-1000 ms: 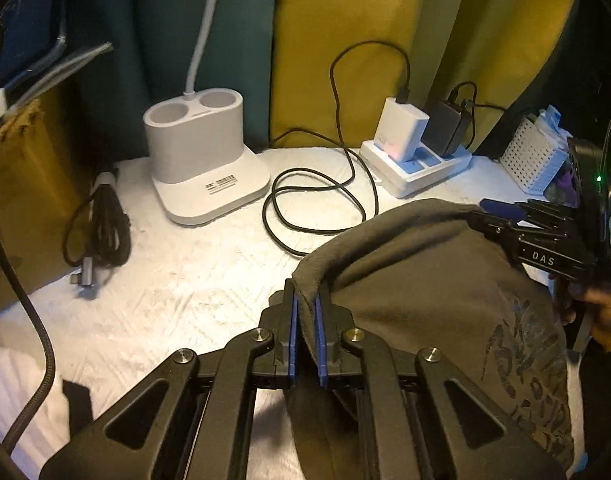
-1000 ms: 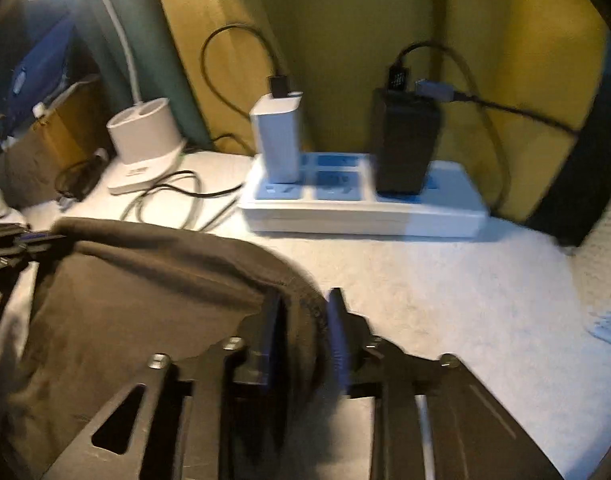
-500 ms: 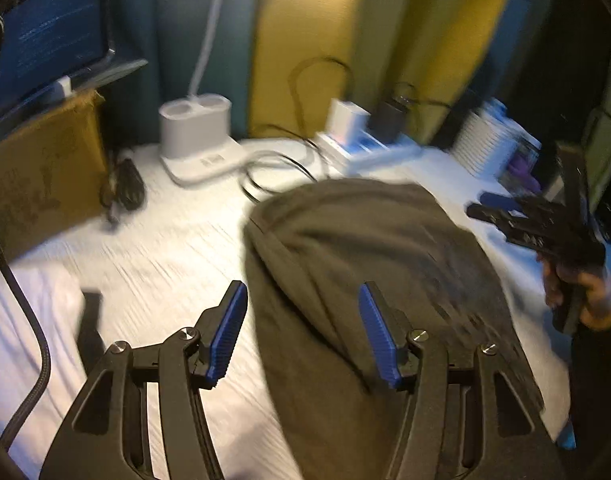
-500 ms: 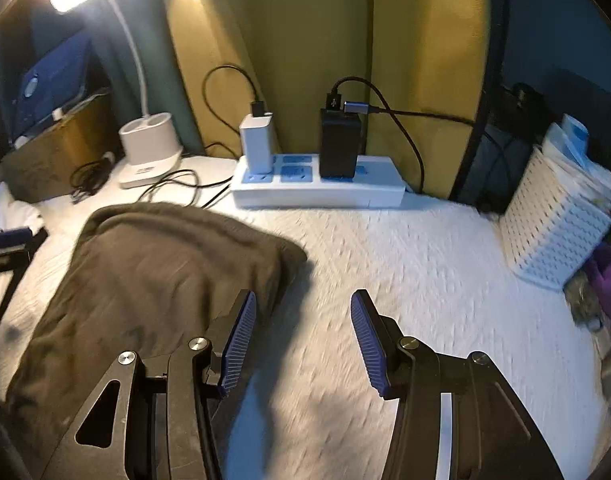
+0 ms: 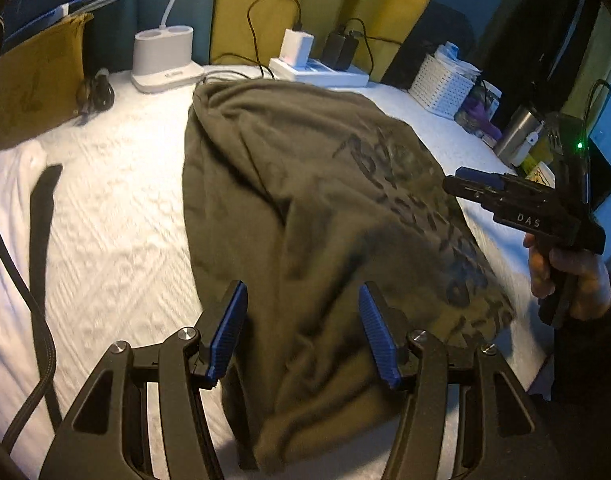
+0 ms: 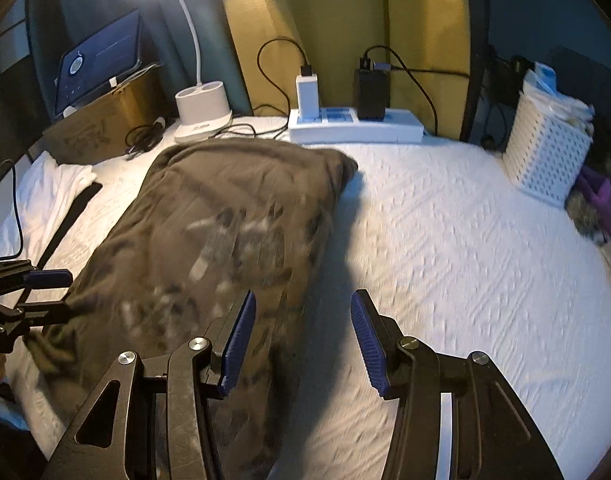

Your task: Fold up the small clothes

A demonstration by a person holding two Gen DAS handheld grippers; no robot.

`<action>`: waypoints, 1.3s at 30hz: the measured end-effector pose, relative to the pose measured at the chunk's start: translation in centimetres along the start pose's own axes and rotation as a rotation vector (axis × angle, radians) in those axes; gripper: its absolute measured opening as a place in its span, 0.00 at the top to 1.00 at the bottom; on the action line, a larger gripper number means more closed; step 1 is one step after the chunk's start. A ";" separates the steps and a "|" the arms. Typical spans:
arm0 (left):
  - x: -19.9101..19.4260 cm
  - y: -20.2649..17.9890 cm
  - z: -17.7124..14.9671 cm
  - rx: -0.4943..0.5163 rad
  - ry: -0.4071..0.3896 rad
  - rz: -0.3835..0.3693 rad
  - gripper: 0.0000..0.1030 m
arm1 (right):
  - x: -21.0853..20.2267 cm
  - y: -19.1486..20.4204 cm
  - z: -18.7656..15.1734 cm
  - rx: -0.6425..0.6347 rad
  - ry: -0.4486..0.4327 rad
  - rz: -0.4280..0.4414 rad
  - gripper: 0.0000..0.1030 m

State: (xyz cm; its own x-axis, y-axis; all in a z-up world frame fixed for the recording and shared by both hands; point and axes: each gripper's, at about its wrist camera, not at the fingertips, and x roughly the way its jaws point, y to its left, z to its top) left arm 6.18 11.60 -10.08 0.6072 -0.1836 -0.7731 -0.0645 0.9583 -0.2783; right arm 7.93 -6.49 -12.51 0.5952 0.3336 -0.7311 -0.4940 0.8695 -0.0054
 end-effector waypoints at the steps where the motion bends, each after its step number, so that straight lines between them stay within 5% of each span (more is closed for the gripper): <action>1: 0.0 -0.2 -0.3 0.001 0.002 0.003 0.44 | -0.1 0.0 -0.3 0.003 0.003 0.000 0.50; 5: 0.2 -1.3 -1.5 0.042 0.011 0.012 0.47 | -0.9 0.3 -2.1 0.013 0.012 0.000 0.50; 9: 0.4 -2.2 -2.5 0.097 -0.003 0.071 0.84 | -1.5 1.0 -3.4 0.012 0.019 0.006 0.50; 13: -2.1 -2.0 -2.5 0.076 -0.066 0.070 0.99 | -2.0 2.2 -4.4 -0.008 0.025 0.012 0.50; 24: -4.6 -1.1 -4.0 0.028 -0.093 0.088 1.00 | -1.9 6.7 -6.0 -0.105 0.050 0.019 0.50; 39: -2.7 0.0 -5.0 0.018 -0.013 0.134 0.99 | -4.2 8.9 -10.0 -0.081 0.068 0.050 0.44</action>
State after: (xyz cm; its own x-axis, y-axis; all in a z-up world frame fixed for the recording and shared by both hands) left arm 0.61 10.98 -10.86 0.6045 -0.0510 -0.7950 -0.1315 0.9779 -0.1627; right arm -5.27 -3.79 -16.35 0.5253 0.3477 -0.7766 -0.5731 0.8192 -0.0208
